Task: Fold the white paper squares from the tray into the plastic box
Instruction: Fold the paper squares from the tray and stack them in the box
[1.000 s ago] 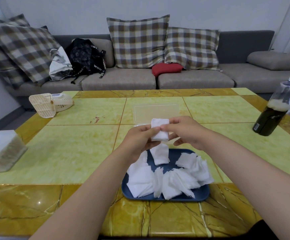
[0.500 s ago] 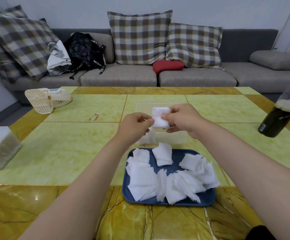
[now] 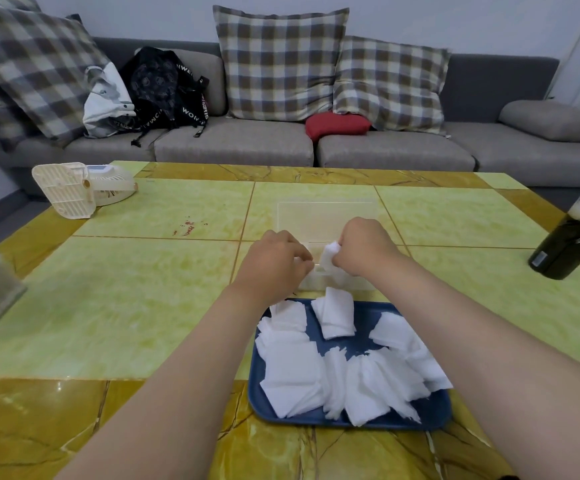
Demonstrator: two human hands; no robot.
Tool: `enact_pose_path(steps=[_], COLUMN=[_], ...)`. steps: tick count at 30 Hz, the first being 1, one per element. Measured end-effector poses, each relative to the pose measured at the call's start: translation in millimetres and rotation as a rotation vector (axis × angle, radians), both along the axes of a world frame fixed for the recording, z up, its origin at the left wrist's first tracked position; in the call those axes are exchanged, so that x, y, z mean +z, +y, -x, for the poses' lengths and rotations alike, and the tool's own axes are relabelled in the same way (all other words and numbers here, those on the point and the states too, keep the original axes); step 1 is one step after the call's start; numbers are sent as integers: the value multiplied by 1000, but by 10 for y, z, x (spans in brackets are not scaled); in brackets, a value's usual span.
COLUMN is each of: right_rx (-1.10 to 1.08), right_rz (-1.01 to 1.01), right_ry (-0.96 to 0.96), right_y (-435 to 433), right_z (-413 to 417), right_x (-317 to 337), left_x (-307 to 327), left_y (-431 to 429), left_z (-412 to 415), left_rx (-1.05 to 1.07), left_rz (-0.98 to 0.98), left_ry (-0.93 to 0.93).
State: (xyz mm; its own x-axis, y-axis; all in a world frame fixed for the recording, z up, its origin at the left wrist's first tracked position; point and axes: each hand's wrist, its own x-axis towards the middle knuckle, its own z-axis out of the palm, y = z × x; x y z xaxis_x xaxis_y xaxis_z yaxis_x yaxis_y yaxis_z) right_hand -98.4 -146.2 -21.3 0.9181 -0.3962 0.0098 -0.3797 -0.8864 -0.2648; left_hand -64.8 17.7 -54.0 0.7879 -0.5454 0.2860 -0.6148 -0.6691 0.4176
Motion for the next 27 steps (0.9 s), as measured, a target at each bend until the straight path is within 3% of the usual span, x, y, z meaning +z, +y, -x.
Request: enact_pose_path(steps=[9, 15, 21, 27], right_rx=[-137, -140, -111, -164], right_rz=[-443, -538, -641, -734], right_ry=[-44, -37, -76, -65], right_y=[135, 92, 174, 83], right_z=[-70, -33, -33, -1], right_x=[-2, -10, -58, -4], left_x=[33, 40, 32, -5], left_y=[22, -14, -21, 0], left_z=[30, 9, 36, 29], left_rx=[32, 48, 4, -90], left_rz=[61, 41, 155, -129], left_ry=[80, 32, -24, 30])
